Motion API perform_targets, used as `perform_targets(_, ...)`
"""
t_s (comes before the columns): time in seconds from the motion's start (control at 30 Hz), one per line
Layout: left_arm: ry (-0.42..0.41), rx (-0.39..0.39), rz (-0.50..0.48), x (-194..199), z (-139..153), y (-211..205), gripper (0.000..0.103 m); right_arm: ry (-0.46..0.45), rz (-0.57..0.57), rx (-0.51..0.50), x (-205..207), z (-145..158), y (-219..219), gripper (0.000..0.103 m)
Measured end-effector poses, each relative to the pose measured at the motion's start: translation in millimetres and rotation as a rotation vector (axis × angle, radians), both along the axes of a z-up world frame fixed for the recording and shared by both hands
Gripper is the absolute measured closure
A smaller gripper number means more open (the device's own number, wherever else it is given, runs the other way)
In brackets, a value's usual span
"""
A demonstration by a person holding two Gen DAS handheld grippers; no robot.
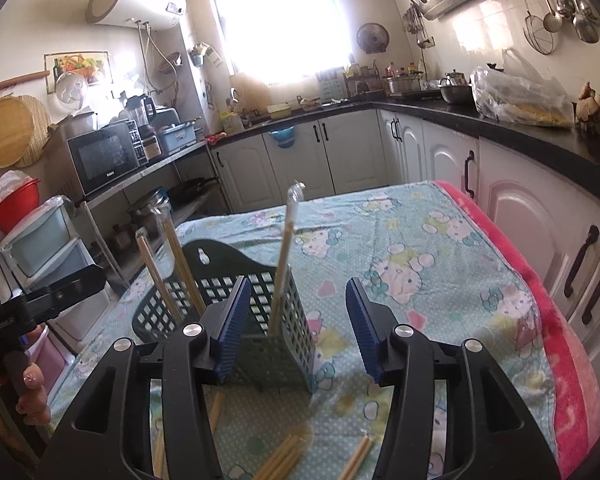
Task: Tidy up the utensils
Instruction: 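Withdraw both open grippers from the basket toward the loose chopsticks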
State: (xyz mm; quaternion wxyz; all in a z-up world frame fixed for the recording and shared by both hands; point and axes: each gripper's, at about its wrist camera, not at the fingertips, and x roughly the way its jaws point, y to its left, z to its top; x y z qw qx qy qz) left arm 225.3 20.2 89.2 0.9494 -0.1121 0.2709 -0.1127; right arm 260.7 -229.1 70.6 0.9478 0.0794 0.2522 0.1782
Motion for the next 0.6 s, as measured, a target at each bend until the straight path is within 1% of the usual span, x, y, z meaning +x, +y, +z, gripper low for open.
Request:
perform_targets(0.07,0.01,0.001,0.001,-3,-5,-1,0.029,0.012,0.002,0.001,-3,-4,-3,0.055)
perform_targets(0.2,0.031,-0.005,0.005,-8,-14,0,0.025,0.03,0.011,-0.014,-8,-11,-3,0.053)
perform_targets(0.4,0.056,-0.002,0.016,-13,-25,1,0.021,0.056,0.018,-0.025,-16,-22,-5,0.053)
perform_targets(0.6,0.083,0.0,0.02,-17,-36,0,0.021,0.081,0.028,-0.039,-24,-33,-6,0.052)
